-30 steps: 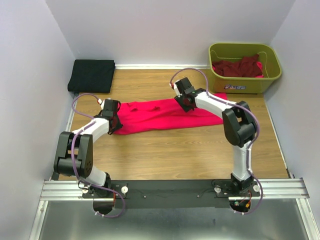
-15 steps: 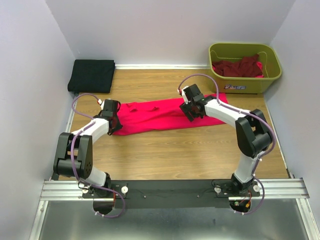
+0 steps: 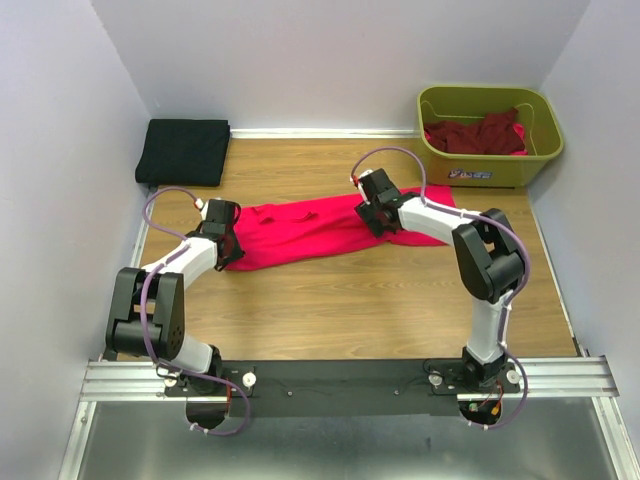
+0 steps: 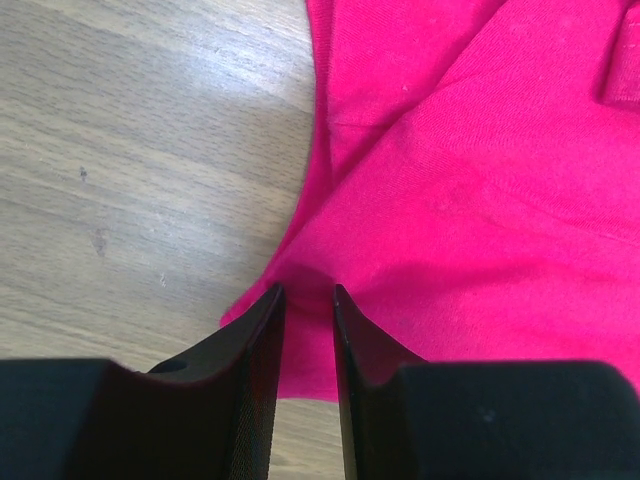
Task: Fold and stack the t-shirts
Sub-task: Fold the tshirt
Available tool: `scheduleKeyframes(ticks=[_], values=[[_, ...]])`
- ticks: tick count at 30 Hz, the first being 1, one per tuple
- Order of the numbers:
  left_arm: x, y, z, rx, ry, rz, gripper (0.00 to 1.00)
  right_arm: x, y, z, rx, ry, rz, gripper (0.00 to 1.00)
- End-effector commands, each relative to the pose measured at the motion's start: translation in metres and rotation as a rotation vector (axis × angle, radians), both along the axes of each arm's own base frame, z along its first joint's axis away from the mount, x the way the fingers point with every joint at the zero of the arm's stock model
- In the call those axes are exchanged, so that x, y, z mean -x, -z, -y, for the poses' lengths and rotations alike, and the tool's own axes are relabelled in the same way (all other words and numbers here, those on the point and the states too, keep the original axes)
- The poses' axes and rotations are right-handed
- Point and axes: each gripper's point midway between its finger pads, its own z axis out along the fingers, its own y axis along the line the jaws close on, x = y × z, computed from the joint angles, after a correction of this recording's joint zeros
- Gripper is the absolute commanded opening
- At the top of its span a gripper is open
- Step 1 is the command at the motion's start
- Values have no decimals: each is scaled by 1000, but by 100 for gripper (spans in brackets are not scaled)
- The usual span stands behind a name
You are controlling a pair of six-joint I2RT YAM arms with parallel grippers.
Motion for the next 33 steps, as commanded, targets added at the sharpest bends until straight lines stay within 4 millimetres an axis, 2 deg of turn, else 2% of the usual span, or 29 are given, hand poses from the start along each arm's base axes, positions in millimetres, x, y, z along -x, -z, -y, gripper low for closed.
scheduleKeyframes(ticks=[1, 6, 10, 16, 17, 18, 23, 25, 27, 30, 33], values=[[7, -3, -11, -47, -22, -1, 34, -24, -1, 14, 61, 45, 62, 80], [8, -3, -12, -55, -27, -3, 34, -34, -15, 20, 77, 22, 83, 81], [8, -2, -13, -62, -27, -8, 34, -24, -10, 25, 68, 32, 64, 81], [11, -4, -20, -96, -39, -13, 34, 28, 12, 41, 6, 128, -37, 81], [11, -3, -21, -100, -41, -15, 34, 33, 9, 40, -26, 158, -34, 81], [12, -2, -21, -104, -41, -20, 35, 47, 15, 45, -21, 172, -74, 81], [12, 1, -22, -107, -41, -35, 35, 94, 23, 37, -148, 236, -209, 81], [12, -1, -22, -109, -42, -30, 35, 106, 17, 38, -167, 238, -219, 81], [11, -7, -23, -110, -47, -19, 35, 103, 4, 40, -173, 237, -177, 82], [8, -23, -27, -130, -52, 15, 37, 86, -20, 44, -152, 237, -93, 82], [5, -40, -28, -135, -54, 51, 41, 74, -33, 36, -169, 204, -65, 82]])
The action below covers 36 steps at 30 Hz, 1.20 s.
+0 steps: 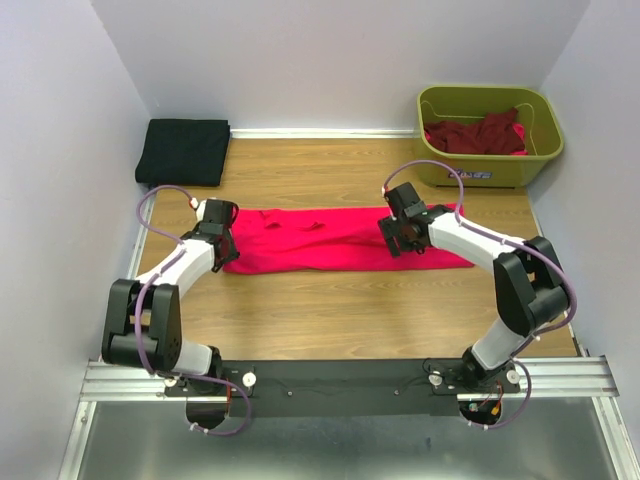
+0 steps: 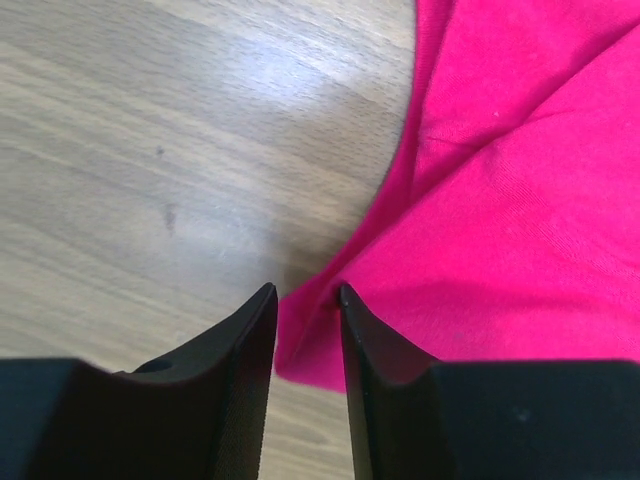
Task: Fold and stack the t-shirts
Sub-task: Fold the tshirt
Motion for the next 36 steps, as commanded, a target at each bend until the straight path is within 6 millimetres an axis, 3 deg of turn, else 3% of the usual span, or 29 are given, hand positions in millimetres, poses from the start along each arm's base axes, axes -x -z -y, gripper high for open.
scheduleKeyframes(ticks=[1, 4, 7, 9, 12, 18, 25, 36], values=[[-7, -41, -9, -43, -21, 90, 42, -15, -27, -8, -26, -11, 58, 82], [-10, -63, 8, 20, 11, 162, 44, -16, -24, -22, -65, -58, 31, 82], [-11, -75, 38, 92, 78, 200, 45, -14, -20, -34, -80, -121, 12, 84], [-13, -75, 55, 127, 103, 209, 45, -12, -17, -39, -90, -145, 2, 85], [-14, -58, 84, 147, 161, 174, 46, -11, -11, -44, -85, -171, -8, 88], [-14, -22, 83, 112, 152, 93, 46, -15, -2, -49, -76, -196, -17, 89], [-4, 5, 74, 67, 139, 30, 46, -23, 8, -43, -27, -176, 6, 89], [3, 13, 69, 49, 139, 4, 46, -41, 2, -40, 21, -165, 55, 89]])
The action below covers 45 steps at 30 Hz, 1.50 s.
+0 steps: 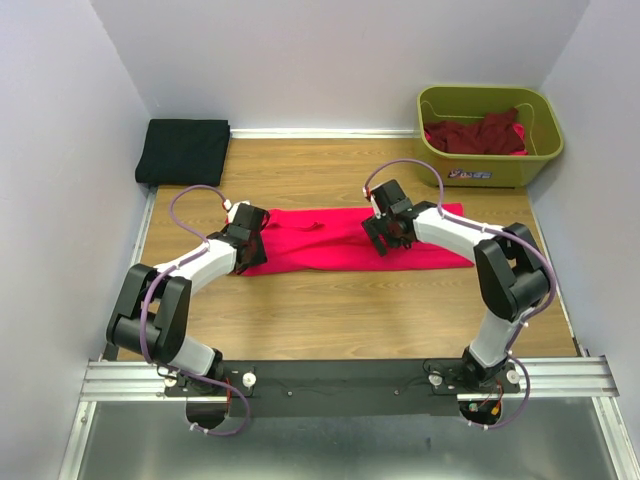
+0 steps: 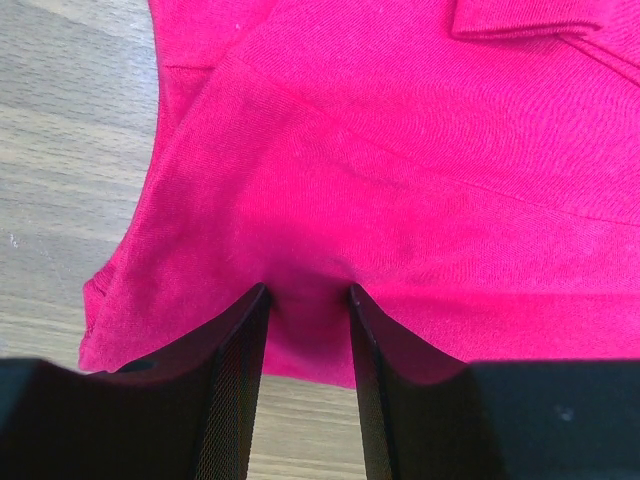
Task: Fold and stack the t-shirts
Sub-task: Fold the tshirt
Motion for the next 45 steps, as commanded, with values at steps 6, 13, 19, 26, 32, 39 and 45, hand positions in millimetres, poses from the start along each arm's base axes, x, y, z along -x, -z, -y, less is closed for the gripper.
scheduleKeyframes(ticks=[6, 13, 19, 26, 32, 39, 45], values=[[3, 6, -9, -38, -24, -11, 46, -25, -7, -1, 58, 1, 72, 89], [6, 5, -11, -49, -19, -13, 46, -48, -21, 16, 192, 15, 160, 89], [7, 5, -12, -52, -18, -14, 46, -69, -35, 37, 347, 55, 243, 89], [9, 4, -14, -53, -20, -11, 46, -82, -42, 78, 359, 205, 277, 89], [8, -2, -14, -44, -33, 3, 48, -84, -62, 104, 296, 354, 331, 89], [-3, -37, -32, 52, -130, 110, 50, -53, -91, 105, -212, 572, 309, 86], [-1, -46, -62, 92, -238, 135, 59, -5, -80, 133, -473, 822, 211, 83]])
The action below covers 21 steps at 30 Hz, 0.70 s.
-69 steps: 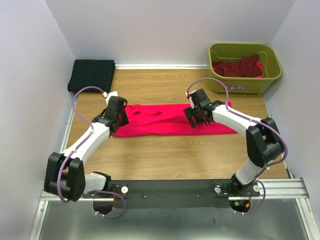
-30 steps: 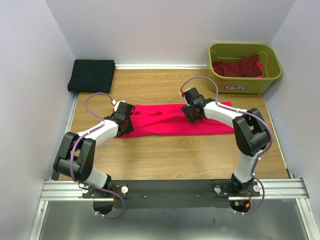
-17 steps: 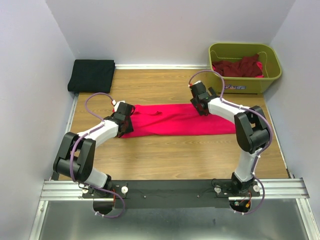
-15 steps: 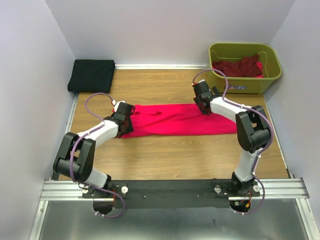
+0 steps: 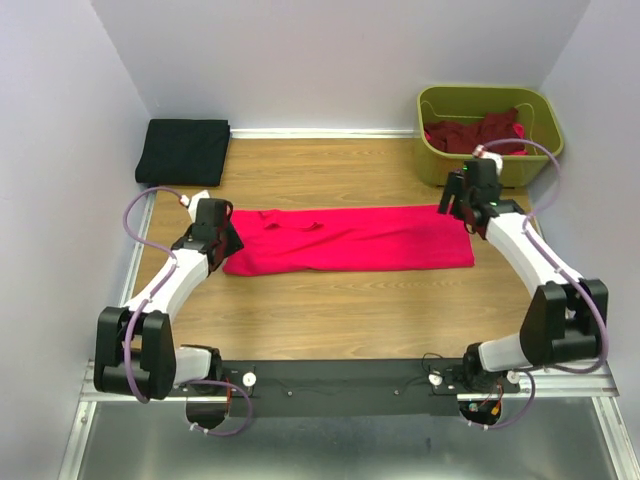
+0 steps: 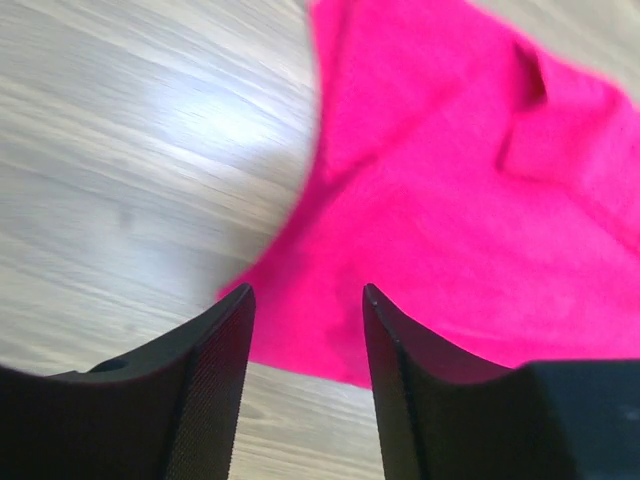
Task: Fold and stack the t-shirts
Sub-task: Fold the tshirt
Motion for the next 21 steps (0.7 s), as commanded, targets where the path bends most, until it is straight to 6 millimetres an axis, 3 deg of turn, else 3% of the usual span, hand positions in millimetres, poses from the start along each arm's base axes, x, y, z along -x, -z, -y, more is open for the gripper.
scheduleKeyframes(ticks=[1, 2, 6, 10, 16, 21], values=[[11, 5, -11, 34, -55, -19, 61, 43, 33, 0, -301, 155, -104, 83], [13, 6, -14, 34, -66, -21, 64, 48, 30, 4, -329, 182, -92, 83], [25, 25, -21, 34, -84, -78, 67, 85, 58, 36, -444, 363, -163, 83], [36, 38, -18, 62, -81, -117, 67, 108, 71, 52, -509, 464, -183, 84], [36, 33, -14, 109, -110, -84, 67, 118, 88, 52, -606, 504, -219, 84], [39, 40, -8, 175, -142, -85, 67, 109, 95, 48, -677, 496, -194, 84]])
